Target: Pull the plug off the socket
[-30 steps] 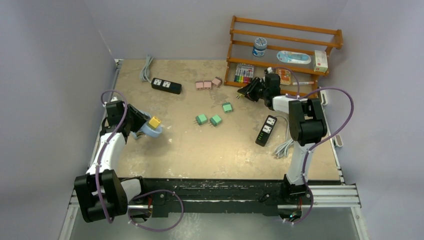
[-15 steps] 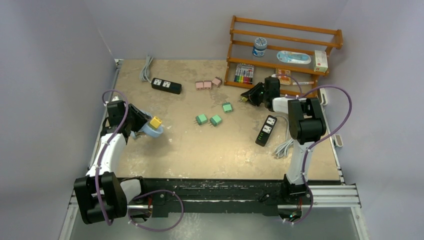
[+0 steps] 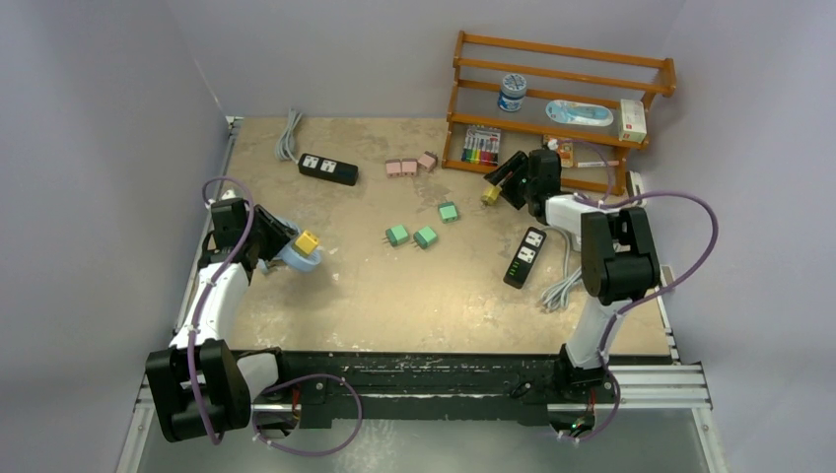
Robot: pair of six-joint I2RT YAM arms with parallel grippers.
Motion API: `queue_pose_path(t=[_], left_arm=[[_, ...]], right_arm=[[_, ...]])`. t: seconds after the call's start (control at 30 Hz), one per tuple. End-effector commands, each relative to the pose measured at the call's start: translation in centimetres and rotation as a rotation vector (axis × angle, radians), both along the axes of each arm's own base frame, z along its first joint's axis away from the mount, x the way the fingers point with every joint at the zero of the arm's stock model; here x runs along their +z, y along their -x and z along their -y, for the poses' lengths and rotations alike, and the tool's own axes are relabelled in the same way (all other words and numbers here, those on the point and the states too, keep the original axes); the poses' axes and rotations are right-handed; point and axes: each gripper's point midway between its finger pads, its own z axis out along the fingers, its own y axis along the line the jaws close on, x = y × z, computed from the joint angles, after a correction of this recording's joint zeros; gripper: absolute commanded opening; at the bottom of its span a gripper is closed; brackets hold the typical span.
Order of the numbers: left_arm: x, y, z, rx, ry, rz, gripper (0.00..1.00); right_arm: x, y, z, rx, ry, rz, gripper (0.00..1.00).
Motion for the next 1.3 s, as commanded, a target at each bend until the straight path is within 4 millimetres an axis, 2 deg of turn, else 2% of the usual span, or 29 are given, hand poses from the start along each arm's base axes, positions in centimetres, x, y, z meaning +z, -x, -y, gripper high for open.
queue_pose_path(t=[0.0, 0.1, 0.23, 0.33, 0.37, 0.57, 0.7, 0.97, 1.13, 1.27], left_arm=[[3.3, -1.6, 0.0, -0.023, -0.029, 0.109, 0.0], [3.1, -1.7, 0.0, -0.025, -0.027, 0.105, 0.0], [2.9, -1.8, 0.1, -0.03, -0.022, 0.099, 0.0], [2.7, -1.7, 0.0, -0.024, -0.025, 0.091, 0.0], [2.6, -1.7, -0.1, -0.023, -0.028, 0.087, 0.0], [2.3, -1.6, -0.2, -0.018, -0.034, 0.076, 0.0], [2.1, -1.6, -0.3, -0.018, -0.035, 0.069, 0.0], [1.7, -1.7, -0.4, -0.016, -0.038, 0.056, 0.0], [1.6, -1.7, -0.4, -0.016, -0.04, 0.048, 0.0], [1.3, -1.7, -0.5, -0.016, -0.042, 0.041, 0.0]], right_arm=[[6.1, -0.8, 0.8, -0.042, 0.21, 0.172, 0.69], [8.5, -0.4, -0.9, -0.015, 0.359, 0.223, 0.71], [8.6, 0.2, -4.5, 0.061, 0.503, 0.239, 0.72], [7.2, 0.2, -6.9, 0.151, 0.568, 0.228, 0.7], [5.7, 0.4, -7.5, 0.183, 0.588, 0.191, 0.7], [2.2, 0.5, -10.0, 0.357, 0.607, 0.154, 0.66], [0.3, 0.7, -10.5, 0.398, 0.612, 0.112, 0.59], [-1.1, 1.6, -11.1, 0.466, 0.634, 0.107, 0.49], [-2.9, 4.6, -11.0, 0.491, 0.603, 0.038, 0.48], [-3.9, 7.6, -10.5, 0.472, 0.542, 0.002, 0.53]])
